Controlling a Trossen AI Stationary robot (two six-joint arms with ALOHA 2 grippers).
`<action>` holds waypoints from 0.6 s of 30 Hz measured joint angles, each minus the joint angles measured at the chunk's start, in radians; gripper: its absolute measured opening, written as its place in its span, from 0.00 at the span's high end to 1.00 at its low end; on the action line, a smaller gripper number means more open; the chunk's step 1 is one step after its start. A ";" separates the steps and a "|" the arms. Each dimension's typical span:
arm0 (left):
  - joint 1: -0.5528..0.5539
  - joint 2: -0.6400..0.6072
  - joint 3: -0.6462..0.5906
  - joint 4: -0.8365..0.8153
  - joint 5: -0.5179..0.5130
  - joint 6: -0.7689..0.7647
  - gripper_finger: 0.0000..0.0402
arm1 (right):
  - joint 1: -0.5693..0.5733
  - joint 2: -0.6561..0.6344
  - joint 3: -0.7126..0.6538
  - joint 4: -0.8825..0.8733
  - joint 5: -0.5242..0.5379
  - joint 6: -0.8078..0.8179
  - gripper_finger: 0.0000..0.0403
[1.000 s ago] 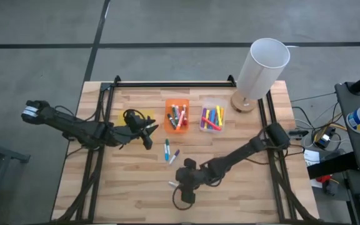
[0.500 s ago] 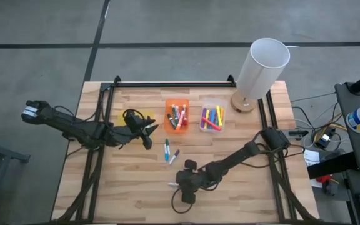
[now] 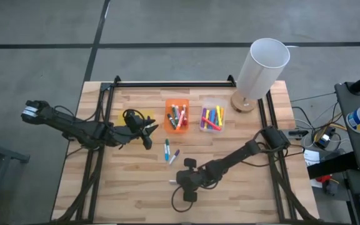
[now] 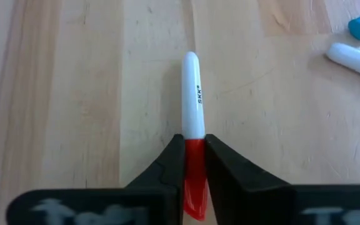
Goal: Pick & Place Markers
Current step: Put the small red marker into the yellow bin
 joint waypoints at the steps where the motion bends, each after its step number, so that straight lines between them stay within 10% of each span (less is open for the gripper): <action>1: 0.000 0.000 0.000 0.001 0.000 0.000 0.69 | -0.004 0.000 0.002 -0.004 -0.002 0.000 0.91; 12: 0.001 0.013 -0.019 0.029 0.008 0.056 0.69 | -0.049 -0.035 0.018 -0.044 0.022 -0.026 0.92; 18: 0.000 0.012 -0.019 0.102 0.276 0.147 0.69 | -0.062 -0.097 0.022 -0.077 0.075 -0.070 0.92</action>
